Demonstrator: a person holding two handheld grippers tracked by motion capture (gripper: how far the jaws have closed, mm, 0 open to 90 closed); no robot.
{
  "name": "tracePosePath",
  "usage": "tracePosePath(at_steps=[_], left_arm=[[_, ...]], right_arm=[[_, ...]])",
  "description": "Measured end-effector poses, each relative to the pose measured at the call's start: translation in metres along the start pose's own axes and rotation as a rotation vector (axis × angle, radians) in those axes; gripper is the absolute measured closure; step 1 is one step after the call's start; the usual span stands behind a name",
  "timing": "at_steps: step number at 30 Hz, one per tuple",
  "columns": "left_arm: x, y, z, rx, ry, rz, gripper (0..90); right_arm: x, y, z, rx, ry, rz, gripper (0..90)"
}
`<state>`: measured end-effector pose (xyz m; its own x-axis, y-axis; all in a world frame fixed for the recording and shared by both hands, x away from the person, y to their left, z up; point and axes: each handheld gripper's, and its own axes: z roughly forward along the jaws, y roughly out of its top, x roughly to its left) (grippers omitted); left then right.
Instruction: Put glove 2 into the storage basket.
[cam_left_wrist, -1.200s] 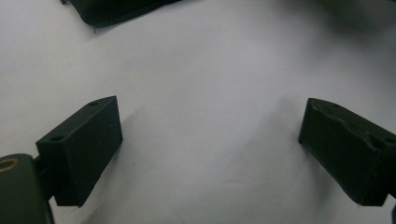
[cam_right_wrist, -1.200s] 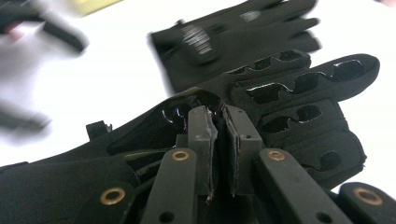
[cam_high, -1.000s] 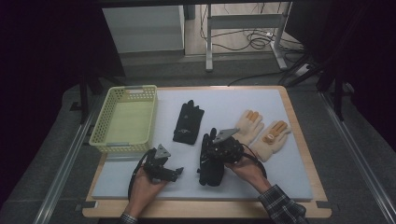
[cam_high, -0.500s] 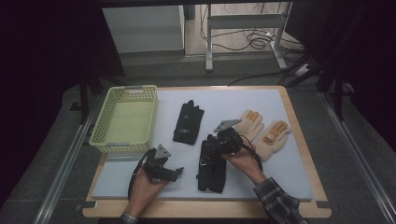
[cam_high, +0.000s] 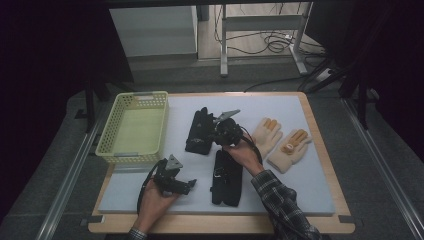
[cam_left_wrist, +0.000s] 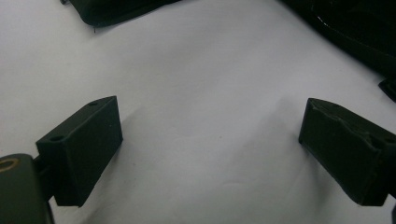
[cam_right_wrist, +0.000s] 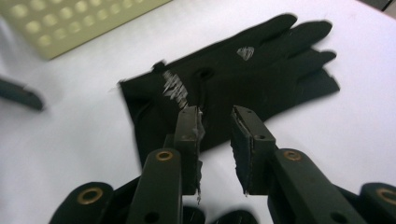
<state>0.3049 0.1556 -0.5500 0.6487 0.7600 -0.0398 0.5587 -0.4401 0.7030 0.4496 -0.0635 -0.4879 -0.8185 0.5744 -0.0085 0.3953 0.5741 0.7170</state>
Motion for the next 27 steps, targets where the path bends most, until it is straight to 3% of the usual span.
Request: tracePosePath(at_steps=[7, 11, 17, 20, 23, 25, 26, 27], left_arm=[[0.000, 0.000, 0.000, -0.001, 0.000, -0.002, 6.1], [0.000, 0.000, 0.000, -0.001, 0.000, -0.002, 6.1], [0.000, 0.000, 0.000, -0.001, 0.000, -0.002, 6.1], [0.000, 0.000, 0.000, -0.001, 0.000, -0.002, 6.1], [0.000, 0.000, 0.000, -0.001, 0.000, -0.002, 6.1], [0.000, 0.000, 0.000, 0.000, 0.000, -0.002, 6.1], [0.000, 0.000, 0.000, 0.000, 0.000, -0.001, 6.1], [0.000, 0.000, 0.000, 0.000, 0.000, -0.001, 6.2]], right_arm=[[-0.006, 0.019, 0.033, 0.010, -0.030, 0.003, 63.5], [-0.008, 0.021, 0.046, 0.028, -0.046, 0.002, 59.3], [-0.011, 0.023, 0.070, 0.061, -0.062, 0.007, 46.0], [-0.013, 0.021, 0.075, 0.071, -0.066, 0.005, 45.3], [-0.015, 0.020, 0.076, 0.071, -0.061, 0.018, 51.8], [-0.013, 0.021, 0.075, 0.075, -0.065, 0.025, 65.7], [-0.012, 0.021, 0.075, 0.071, -0.038, 0.033, 70.7], [-0.011, 0.020, 0.075, 0.067, -0.040, 0.035, 73.9]])
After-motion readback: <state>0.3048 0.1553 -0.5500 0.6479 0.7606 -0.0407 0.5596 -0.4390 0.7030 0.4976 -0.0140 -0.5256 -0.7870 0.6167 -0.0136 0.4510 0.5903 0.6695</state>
